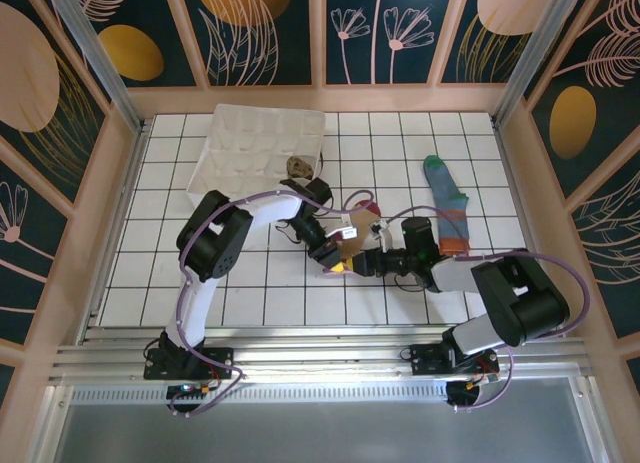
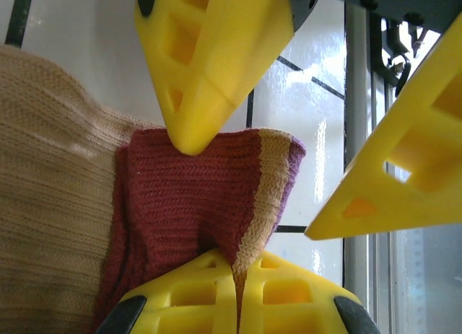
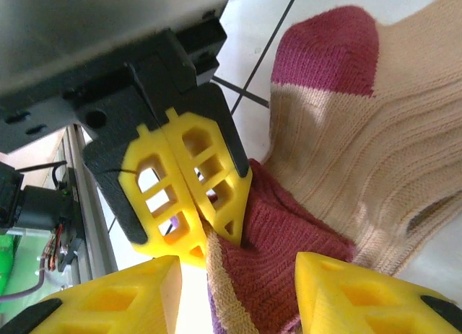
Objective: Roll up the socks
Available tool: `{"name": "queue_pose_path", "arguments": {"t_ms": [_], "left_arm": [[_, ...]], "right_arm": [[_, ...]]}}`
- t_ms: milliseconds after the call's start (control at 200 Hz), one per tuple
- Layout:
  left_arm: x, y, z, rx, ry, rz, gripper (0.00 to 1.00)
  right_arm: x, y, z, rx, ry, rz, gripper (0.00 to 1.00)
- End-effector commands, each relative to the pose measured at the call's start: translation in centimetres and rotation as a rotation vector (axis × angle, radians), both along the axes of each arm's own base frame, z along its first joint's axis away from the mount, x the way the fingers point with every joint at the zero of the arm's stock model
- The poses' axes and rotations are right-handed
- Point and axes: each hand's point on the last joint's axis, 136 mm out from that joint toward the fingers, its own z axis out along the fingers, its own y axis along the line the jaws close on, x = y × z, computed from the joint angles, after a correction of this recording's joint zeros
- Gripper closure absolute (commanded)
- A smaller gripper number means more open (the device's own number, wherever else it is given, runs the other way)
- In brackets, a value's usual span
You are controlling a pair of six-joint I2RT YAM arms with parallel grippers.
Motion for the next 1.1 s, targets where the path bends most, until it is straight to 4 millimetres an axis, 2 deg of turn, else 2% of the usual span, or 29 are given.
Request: {"name": "queue_pose_path", "arguments": {"t_ms": [0,290,395,465,535,616,641,741,786,876,971,1041,1086,1096], "left_arm": [[0.3,0.0,0.6,-0.028,0.044,0.01,1.0],[1.5,0.6,0.9,-0.052,0.057,0.046,1.0],[1.9,0.6,0.9,-0.055,0.052,0.054,1.0],[2.1,0.6,0.9,-0.051,0.035,0.059,1.0],[2.5,0.6,0.9,-0.046,-0.001,0.071,1.0],[3.4,0.6,1.0,-0.047,-0.077,0.099,0.92],[3.6,0.7,1.0,-0.047,-0.104,0.109,0.89],[5.4,0.7,2.0,-0.073,-0.26,0.178,0.73],[6.1,0.7,2.8,-0.097,-0.334,0.209,0.69],[7.4,0.9,4.7,-0.151,-0.475,0.273,0.66],[7.7,1.5,6.3,-0.198,-0.595,0.312,0.64],[7.9,2.0,6.9,-0.204,-0.673,0.324,0.64],[8.0,2.2,6.4,-0.179,-0.709,0.321,0.65],[8.0,2.3,7.1,-0.188,-0.731,0.322,0.65]], "right_arm": [[-0.8,0.4,-0.1,0.012,-0.027,0.047,0.53],[-0.8,0.7,-1.4,-0.051,0.001,0.061,0.52],[-0.3,0.9,-1.5,-0.058,0.0,0.059,0.55],[0.5,1.0,-1.4,-0.065,0.0,0.034,0.64],[1.2,1.1,-1.3,-0.071,0.011,0.008,0.8],[2.2,0.6,-2.0,-0.124,0.058,-0.04,0.97],[2.4,0.4,-2.3,-0.134,0.082,-0.051,1.0],[2.9,-0.5,-3.3,-0.158,0.18,-0.089,1.0],[3.2,-0.9,-3.7,-0.175,0.216,-0.109,1.0],[3.6,-1.6,-4.2,-0.196,0.283,-0.136,1.0],[4.1,-1.9,-4.7,-0.211,0.337,-0.158,1.0],[4.5,-1.9,-4.9,-0.214,0.373,-0.162,1.0],[4.6,-1.9,-5.1,-0.219,0.394,-0.161,1.0],[4.6,-1.9,-5.1,-0.22,0.399,-0.161,1.0]]}}
